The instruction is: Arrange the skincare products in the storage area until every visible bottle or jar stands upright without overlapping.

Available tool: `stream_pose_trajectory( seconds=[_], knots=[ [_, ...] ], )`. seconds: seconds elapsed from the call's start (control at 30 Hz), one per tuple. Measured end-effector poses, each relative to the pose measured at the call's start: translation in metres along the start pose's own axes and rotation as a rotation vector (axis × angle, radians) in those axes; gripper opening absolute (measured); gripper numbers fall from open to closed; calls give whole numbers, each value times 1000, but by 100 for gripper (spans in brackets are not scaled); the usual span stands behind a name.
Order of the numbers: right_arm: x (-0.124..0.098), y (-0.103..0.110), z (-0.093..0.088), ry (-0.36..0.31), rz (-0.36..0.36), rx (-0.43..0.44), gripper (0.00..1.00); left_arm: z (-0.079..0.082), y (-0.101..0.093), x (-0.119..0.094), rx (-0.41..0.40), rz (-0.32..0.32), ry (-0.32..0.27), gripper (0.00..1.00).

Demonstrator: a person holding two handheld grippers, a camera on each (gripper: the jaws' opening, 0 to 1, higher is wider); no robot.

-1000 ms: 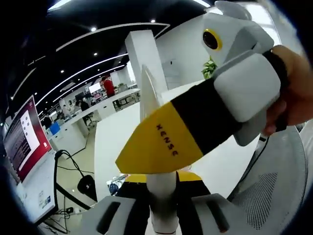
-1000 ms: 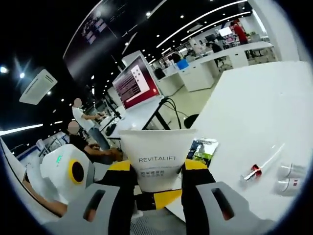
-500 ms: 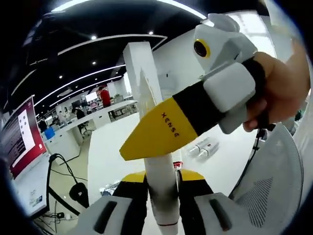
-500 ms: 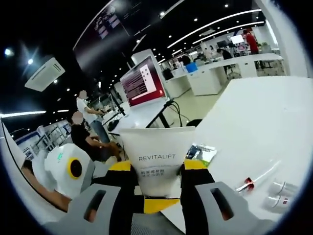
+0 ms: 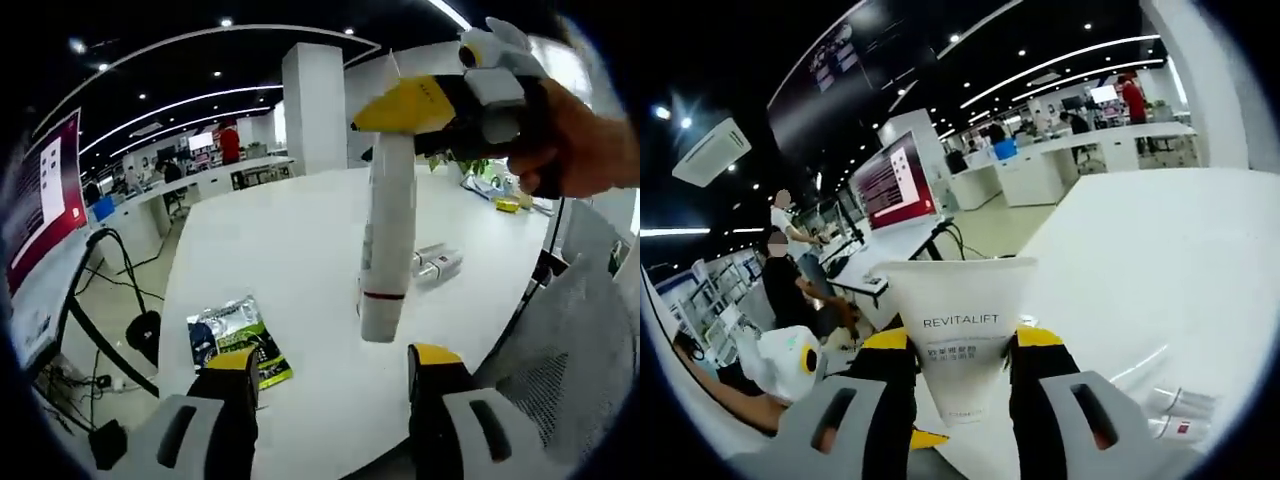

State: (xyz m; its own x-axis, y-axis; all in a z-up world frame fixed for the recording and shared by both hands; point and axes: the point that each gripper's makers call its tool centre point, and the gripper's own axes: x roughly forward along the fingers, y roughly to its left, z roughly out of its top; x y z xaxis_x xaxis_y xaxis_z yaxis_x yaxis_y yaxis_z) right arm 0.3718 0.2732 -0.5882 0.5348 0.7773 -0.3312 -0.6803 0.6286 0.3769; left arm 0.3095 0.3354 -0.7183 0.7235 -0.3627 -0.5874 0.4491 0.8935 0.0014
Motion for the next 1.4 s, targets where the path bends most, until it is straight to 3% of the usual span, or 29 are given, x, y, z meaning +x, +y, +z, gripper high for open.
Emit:
stream_pose_trajectory(
  seconds=[0.1,0.4,0.67,0.77,1.4],
  knots=[
    [-4,-14,6,-10,-37,-10,33,-6,-3,6,16,-7,27,55],
    [-17,-63,25,-55,-149,-11,33,-16,1,8,19,14,56,54],
    [-21,-85,29,-53,-199,-46,33,-17,0,8,24,9,62,54],
    [-23,-98,32,-56,-227,-58,33,-23,-5,9,34,-7,90,53],
    [-22,-177,50,-33,-408,-51,34,-20,5,5,24,45,78,45]
  ],
)
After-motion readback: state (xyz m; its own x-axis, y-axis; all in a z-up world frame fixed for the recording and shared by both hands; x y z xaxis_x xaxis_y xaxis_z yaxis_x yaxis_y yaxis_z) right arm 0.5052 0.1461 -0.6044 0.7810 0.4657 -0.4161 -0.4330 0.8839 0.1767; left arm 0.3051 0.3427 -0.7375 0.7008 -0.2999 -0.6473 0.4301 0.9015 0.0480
